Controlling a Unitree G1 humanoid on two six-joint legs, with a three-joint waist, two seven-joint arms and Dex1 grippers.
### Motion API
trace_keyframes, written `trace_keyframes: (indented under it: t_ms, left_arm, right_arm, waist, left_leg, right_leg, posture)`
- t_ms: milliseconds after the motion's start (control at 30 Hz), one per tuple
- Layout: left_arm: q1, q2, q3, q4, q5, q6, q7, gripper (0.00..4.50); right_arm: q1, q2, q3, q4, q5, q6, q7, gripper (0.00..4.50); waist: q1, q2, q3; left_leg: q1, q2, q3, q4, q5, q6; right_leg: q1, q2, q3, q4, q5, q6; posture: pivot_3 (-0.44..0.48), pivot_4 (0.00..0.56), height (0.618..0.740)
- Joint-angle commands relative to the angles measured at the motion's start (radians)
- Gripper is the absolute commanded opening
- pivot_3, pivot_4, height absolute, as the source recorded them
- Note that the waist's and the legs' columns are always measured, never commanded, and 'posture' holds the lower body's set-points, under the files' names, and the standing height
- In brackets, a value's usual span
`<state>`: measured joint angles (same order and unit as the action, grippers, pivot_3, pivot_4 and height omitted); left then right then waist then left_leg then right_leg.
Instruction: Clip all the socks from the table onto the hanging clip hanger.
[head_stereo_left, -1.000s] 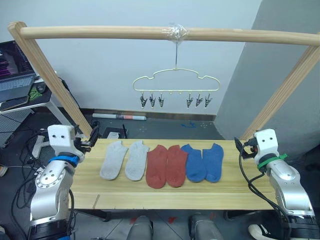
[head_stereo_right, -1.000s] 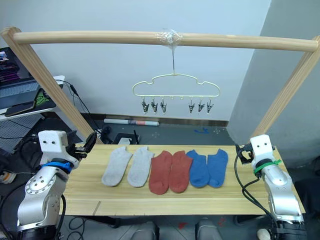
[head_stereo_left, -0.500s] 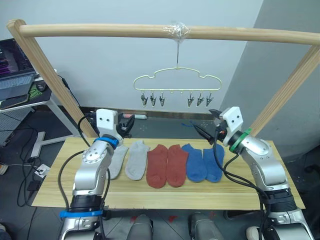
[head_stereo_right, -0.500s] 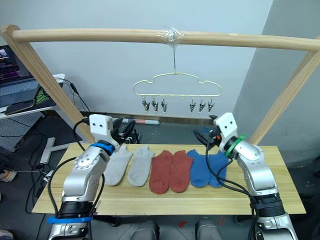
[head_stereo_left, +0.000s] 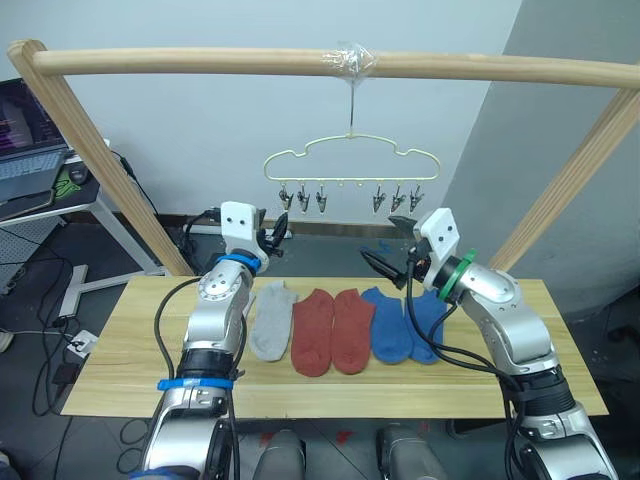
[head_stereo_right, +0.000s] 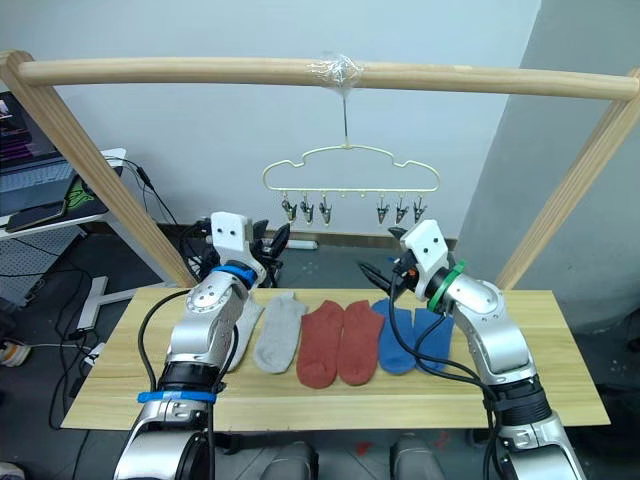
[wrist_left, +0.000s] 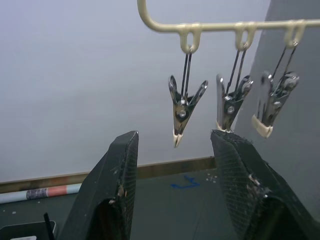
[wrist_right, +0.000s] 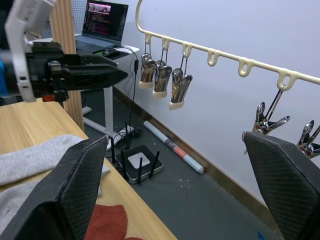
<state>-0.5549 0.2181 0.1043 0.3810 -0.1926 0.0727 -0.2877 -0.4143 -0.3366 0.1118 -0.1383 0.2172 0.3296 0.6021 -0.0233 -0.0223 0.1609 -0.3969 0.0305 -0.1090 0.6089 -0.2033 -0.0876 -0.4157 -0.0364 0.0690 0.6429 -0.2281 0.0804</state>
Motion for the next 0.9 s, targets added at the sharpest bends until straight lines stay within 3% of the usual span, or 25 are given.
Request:
trace_keyframes:
  t_ms: [33, 433, 900]
  left_arm:
    - [-0.065, -0.007, 0.004, 0.059, 0.011, -0.069, -0.008, 2.34]
    - [-0.172, -0.007, 0.014, 0.223, 0.02, -0.164, -0.02, 2.34]
    - [-0.192, 0.021, 0.021, 0.262, 0.032, -0.206, -0.034, 2.34]
  right_arm:
    - [-0.031, -0.004, -0.009, -0.057, 0.003, -0.002, -0.002, 4.5]
    - [-0.035, -0.003, -0.014, -0.094, 0.012, 0.03, -0.017, 4.5]
    - [-0.046, 0.003, -0.021, -0.093, 0.017, 0.044, -0.02, 4.5]
  waist:
    - [-0.004, 0.0, 0.0]
    - [-0.012, 0.0, 0.0]
    - [-0.018, 0.0, 0.0]
  left_leg:
    - [0.0, 0.0, 0.0, 0.0, 0.0, 0.0]
    - [-0.001, 0.0, 0.0, 0.0, 0.0, 0.0]
    - [-0.003, 0.0, 0.0, 0.0, 0.0, 0.0]
  right_leg:
    - [0.0, 0.0, 0.0, 0.0, 0.0, 0.0]
    - [-0.001, 0.0, 0.0, 0.0, 0.003, 0.005]
    - [-0.003, 0.0, 0.0, 0.001, 0.003, 0.006]
  posture:
    - [0.004, 0.124, 0.74]
    - [-0.021, 0.129, 0.74]
    - [-0.019, 0.134, 0.74]
